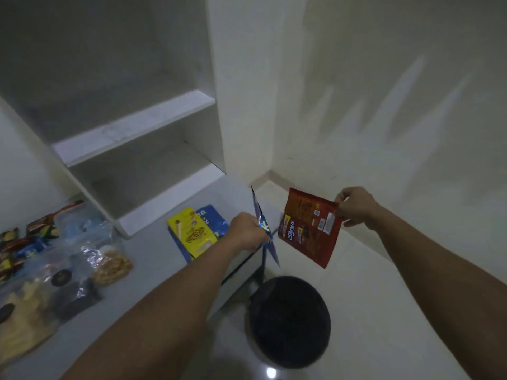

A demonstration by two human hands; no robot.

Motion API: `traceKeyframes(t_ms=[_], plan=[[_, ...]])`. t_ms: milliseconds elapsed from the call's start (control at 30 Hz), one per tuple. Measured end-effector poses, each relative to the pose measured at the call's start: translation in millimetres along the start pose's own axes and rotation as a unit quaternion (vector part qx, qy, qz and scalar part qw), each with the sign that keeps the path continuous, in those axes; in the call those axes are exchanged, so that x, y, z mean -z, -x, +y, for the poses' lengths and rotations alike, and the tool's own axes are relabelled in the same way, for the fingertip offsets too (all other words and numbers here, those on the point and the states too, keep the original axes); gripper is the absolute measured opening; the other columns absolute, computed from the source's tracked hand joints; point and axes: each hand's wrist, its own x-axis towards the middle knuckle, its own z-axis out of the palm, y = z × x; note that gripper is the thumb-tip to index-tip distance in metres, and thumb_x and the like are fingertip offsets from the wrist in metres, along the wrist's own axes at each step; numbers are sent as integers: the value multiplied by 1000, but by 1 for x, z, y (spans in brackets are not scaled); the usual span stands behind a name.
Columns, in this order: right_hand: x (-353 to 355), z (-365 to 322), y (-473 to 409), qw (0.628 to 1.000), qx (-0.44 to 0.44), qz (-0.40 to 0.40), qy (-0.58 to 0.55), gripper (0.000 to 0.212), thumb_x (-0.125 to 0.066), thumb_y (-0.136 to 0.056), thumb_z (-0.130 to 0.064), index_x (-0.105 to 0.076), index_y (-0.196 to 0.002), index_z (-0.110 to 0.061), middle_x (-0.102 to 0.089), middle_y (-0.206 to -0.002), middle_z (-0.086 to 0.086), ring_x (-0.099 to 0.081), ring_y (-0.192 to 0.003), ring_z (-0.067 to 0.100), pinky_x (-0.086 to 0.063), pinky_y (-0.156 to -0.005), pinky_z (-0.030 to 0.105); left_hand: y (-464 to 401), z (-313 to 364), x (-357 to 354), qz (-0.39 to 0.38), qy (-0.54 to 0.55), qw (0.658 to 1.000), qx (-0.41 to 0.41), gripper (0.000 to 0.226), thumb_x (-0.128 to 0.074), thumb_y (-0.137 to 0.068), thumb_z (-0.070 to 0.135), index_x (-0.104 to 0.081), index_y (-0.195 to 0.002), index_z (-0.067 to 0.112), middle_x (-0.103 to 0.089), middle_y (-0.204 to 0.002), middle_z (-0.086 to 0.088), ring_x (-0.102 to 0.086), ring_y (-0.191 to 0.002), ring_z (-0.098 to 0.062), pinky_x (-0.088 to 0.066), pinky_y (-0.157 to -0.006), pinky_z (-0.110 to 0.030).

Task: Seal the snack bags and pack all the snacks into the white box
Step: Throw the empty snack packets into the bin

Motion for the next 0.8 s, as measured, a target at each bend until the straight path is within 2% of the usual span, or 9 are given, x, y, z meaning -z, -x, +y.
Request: traceKeyframes(t_ms=[67,133,200,267,400,500,600,667,800], plan=[[-6,29,3,1000,-27,-12,5,13,-62,-82,0,-55,-75,-8,-66,-84,18,-65,-69,27,-53,-50,29,-4,-9,-28,-28,-20,999,1,25,-78,-65,11,-69,-84,-3,-69,-87,-16,-69,-85,-29,-60,-76,-46],[-15,57,5,998,-53,-24,11,14,-62,-82,1,-55,-74,-9,-67,-85,18,-65,-69,27,-53,-48,29,-7,-20,-54,-54,-40,998,4,24,-78,-67,12,-71,-88,1,-71,-91,-12,-68,-86,-25,-58,-72,-35],[-28,83,7,996,-77,-36,14,14,-63,-80,2,-56,-74,-8,-69,-84,18,-68,-69,28,-54,-48,30,-9,-32,-77,-75,-62,995,2,13,-78,-68,11,-69,-76,6,-66,-76,-7,-64,-73,-19,-49,-59,-25],[-44,107,10,994,-104,-44,14,13,-63,-78,1,-56,-74,-9,-69,-83,18,-71,-73,32,-58,-50,33,-11,-48,-99,-93,-91,992,1,9,-75,-68,10,-67,-69,5,-60,-64,-4,-61,-66,-19,-44,-56,-26],[-81,153,15,987,-153,-48,0,11,-62,-77,-3,-56,-75,-12,-68,-83,15,-72,-71,33,-60,-51,37,-14,-79,-133,-123,-132,984,9,7,-68,-73,9,-66,-73,3,-66,-74,-12,-65,-72,-24,-44,-57,-24],[-109,183,17,983,-174,-49,1,9,-61,-75,-5,-57,-76,-13,-67,-80,11,-71,-66,31,-61,-54,42,-20,-101,-152,-130,-164,978,10,7,-66,-79,14,-66,-77,8,-59,-66,-1,-59,-65,-15,-38,-51,-20],[-137,209,14,983,-179,-41,10,10,-58,-71,-5,-58,-77,-14,-68,-79,11,-71,-63,30,-61,-58,45,-31,-125,-171,-132,-172,976,24,16,-68,-79,16,-70,-85,1,-69,-84,-10,-65,-81,-24,-47,-66,-28],[-154,223,11,982,-184,-44,14,12,-58,-71,-5,-58,-77,-16,-69,-81,11,-71,-63,30,-62,-60,44,-37,-139,-181,-137,-177,974,25,20,-69,-79,17,-71,-88,-1,-71,-94,-16,-65,-89,-26,-46,-71,-29],[-181,241,3,983,-177,-44,21,15,-63,-72,-10,-55,-78,-21,-70,-88,9,-69,-74,29,-61,-70,41,-51,-164,-195,-155,-181,971,22,18,-67,-82,18,-70,-86,1,-71,-92,-15,-66,-90,-28,-51,-74,-32]])
